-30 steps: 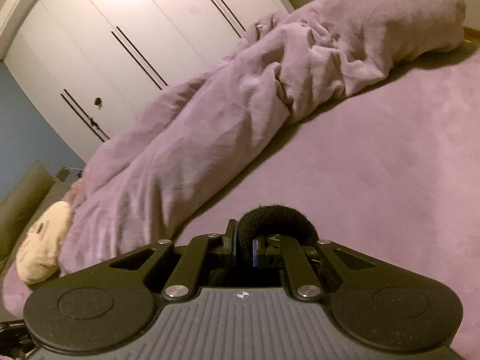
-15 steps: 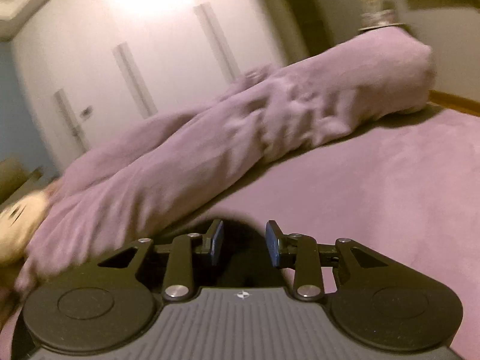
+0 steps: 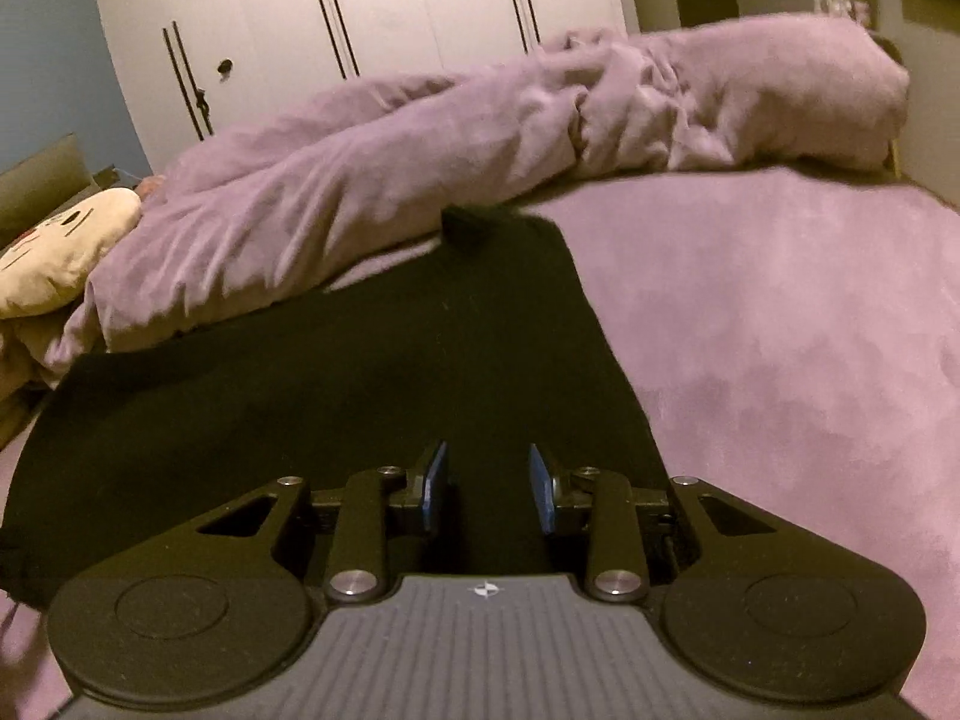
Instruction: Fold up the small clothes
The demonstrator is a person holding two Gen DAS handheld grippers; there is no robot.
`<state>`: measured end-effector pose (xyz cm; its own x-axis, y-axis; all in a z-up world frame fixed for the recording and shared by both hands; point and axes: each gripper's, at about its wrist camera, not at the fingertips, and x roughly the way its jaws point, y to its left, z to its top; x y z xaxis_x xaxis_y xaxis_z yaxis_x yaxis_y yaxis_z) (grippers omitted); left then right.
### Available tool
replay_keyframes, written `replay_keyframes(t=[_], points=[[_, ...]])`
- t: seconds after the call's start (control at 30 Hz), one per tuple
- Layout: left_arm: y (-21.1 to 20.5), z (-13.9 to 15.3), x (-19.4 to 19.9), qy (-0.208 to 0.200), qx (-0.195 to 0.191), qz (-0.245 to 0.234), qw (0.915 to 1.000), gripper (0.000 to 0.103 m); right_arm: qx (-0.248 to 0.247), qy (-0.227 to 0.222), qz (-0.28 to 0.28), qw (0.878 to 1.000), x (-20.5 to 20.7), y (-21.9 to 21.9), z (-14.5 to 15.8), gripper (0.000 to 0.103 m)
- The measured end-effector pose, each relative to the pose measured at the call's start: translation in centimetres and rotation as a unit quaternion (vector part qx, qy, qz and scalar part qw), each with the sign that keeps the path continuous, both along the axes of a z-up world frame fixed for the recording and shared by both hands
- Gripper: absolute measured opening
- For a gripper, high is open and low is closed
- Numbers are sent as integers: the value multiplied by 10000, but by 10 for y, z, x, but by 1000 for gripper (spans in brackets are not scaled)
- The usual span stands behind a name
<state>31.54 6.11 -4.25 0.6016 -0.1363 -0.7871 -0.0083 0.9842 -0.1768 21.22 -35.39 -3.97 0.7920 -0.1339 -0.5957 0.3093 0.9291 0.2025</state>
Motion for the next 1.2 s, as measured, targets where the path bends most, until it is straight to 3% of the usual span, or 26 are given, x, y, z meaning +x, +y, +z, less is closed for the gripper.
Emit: replay_keyframes(t=[0.37,0.47,0.6,0.73,0.87,1.0,1.2], points=[[-11,-2,-6,75,311,-123,9994,73,-240,360,-195,9989,-2,-22,-24,27],[-10,1,-10,-61,364,-56,9993,73,-748,511,-671,9936,-2,-19,-16,24],[-10,10,-10,-411,224,-122,9988,76,-429,-65,-597,9973,-3,-20,2,24],[-22,9,1,-613,468,-241,9967,78,-497,-255,-79,9984,30,3,14,24],[-26,6,23,-550,335,-237,9976,79,-767,-234,221,9965,82,18,15,24],[-30,-2,45,-584,374,-188,9974,82,-874,65,202,9960,124,13,0,24],[-41,-18,57,-606,517,-224,9966,83,-1494,462,359,9870,135,9,-31,20]])
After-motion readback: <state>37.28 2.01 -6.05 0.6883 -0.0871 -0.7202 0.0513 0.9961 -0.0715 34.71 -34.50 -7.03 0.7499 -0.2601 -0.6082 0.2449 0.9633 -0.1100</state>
